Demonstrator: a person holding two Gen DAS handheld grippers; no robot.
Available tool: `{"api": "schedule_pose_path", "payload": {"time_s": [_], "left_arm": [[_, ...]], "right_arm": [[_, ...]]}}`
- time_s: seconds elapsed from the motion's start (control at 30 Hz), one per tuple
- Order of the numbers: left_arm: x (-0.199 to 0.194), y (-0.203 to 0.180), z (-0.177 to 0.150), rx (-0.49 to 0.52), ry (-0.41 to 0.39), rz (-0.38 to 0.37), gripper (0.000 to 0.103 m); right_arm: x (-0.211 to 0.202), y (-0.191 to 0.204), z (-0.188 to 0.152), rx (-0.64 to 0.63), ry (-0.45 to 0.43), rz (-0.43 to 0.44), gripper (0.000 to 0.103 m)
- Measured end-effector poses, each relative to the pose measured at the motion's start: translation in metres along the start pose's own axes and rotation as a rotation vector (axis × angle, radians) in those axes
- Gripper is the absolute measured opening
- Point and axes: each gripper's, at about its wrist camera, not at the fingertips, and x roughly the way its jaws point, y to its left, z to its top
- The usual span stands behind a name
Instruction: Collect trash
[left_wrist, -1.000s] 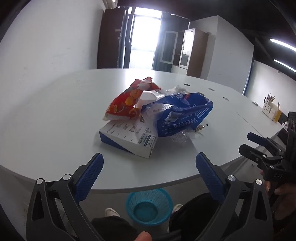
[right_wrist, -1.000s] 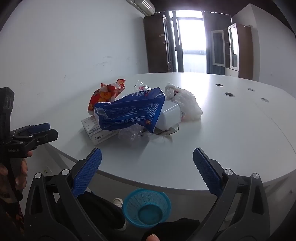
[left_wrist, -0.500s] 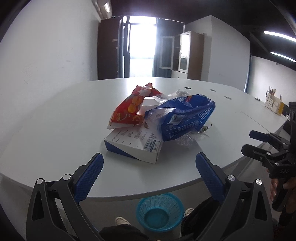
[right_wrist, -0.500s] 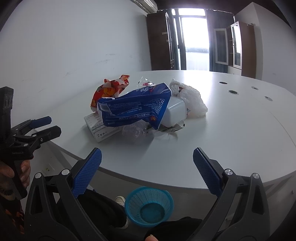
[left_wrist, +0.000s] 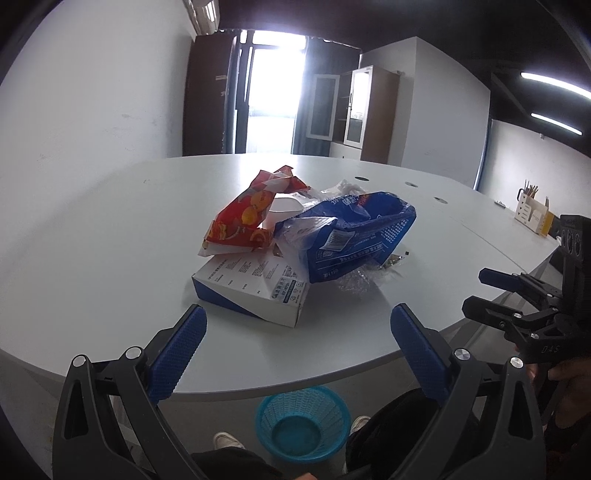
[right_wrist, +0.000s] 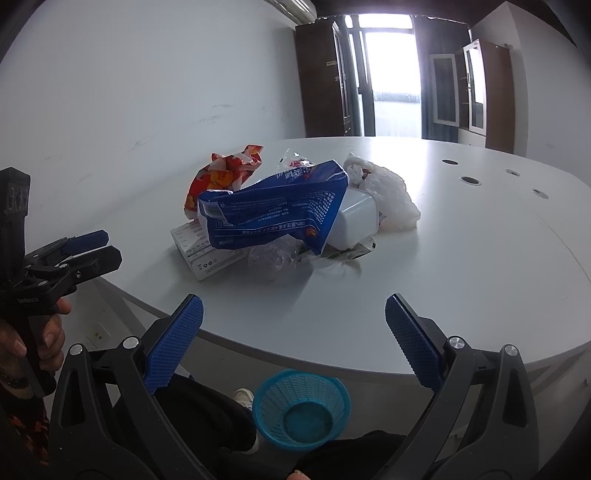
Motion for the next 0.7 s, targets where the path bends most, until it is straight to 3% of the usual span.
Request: {"api": "schedule_pose_path", "payload": {"time_s": [0.17,0.7], "left_arm": [[-0.0066,-0.0007,-0.0003,-0.008,-0.046,0.016,0.097],[-0.0026,-0.0055,0.0001,-0.005,-0.033,-0.005,0.097]], "right_arm": [[-0.0001,-0.0033,-0.0014,0.019,0.006,-0.006,0.094],[-0.001,0.0008,-0.0003,0.008,0.008,0.003,0.094]]}}
